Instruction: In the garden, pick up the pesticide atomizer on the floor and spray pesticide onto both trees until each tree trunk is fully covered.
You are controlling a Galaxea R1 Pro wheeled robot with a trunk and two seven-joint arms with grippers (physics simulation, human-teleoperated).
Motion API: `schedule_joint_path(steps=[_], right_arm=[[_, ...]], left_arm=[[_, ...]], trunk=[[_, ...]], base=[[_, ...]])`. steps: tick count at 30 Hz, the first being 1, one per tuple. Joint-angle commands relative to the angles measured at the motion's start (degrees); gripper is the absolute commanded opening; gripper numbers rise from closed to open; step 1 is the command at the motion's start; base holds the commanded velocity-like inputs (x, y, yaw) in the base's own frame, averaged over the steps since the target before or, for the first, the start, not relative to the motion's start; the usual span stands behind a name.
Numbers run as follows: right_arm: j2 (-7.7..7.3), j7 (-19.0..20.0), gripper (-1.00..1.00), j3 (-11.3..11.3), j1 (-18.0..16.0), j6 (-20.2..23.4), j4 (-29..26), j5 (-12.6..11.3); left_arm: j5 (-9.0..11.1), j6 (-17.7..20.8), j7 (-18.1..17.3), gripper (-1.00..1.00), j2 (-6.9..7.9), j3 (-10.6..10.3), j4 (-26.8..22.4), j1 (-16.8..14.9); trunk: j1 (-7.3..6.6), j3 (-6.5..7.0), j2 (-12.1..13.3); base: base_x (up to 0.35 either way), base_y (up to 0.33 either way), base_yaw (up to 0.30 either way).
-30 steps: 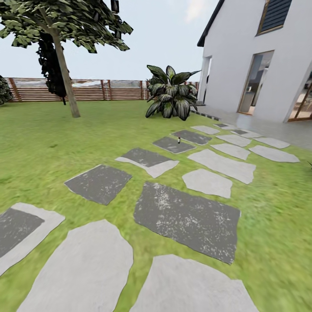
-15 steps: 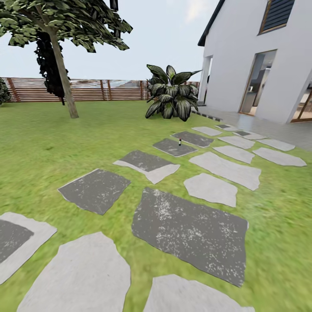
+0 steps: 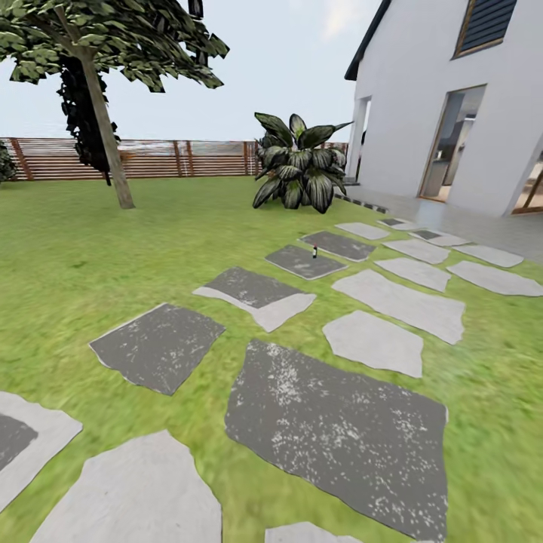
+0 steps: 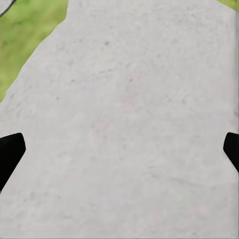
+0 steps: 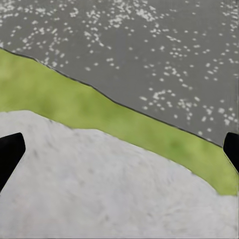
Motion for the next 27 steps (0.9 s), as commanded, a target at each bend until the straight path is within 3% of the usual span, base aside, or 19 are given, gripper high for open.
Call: schedule_joint_path(steps=[1, 8, 19, 27], right_arm=[[-0.02, 0.01, 1.00, 0.05, -0.03, -0.17, 0.02, 0.10], [-0.02, 0.02, 1.00, -0.01, -0.03, -0.17, 0.00, 0.06], [-0.02, -0.01, 1.00, -0.03, -0.03, -0.17, 0.00, 0.07], [-0.02, 0.00, 1.00, -0.03, -0.03, -0.17, 0.00, 0.02]], left_arm=[[0.58, -0.19, -0.06, 1.00, 0.02, -0.25, 0.05, -0.03], [0.58, -0.19, -0.07, 1.00, 0.02, -0.25, 0.05, -0.03], [0.59, -0.19, -0.04, 1.00, 0.02, -0.25, 0.05, -0.03], [0.59, -0.19, -0.07, 1.00, 0.02, -0.25, 0.05, -0.03]], trunk=[[0.02, -0.05, -0.02], [0.02, -0.05, -0.02], [0.02, -0.05, -0.02], [0.02, -0.05, -0.02]], base=[[0.338, 0.000, 0.000], [0.338, 0.000, -0.031], [0.338, 0.000, -0.241], [0.338, 0.000, -0.033]])
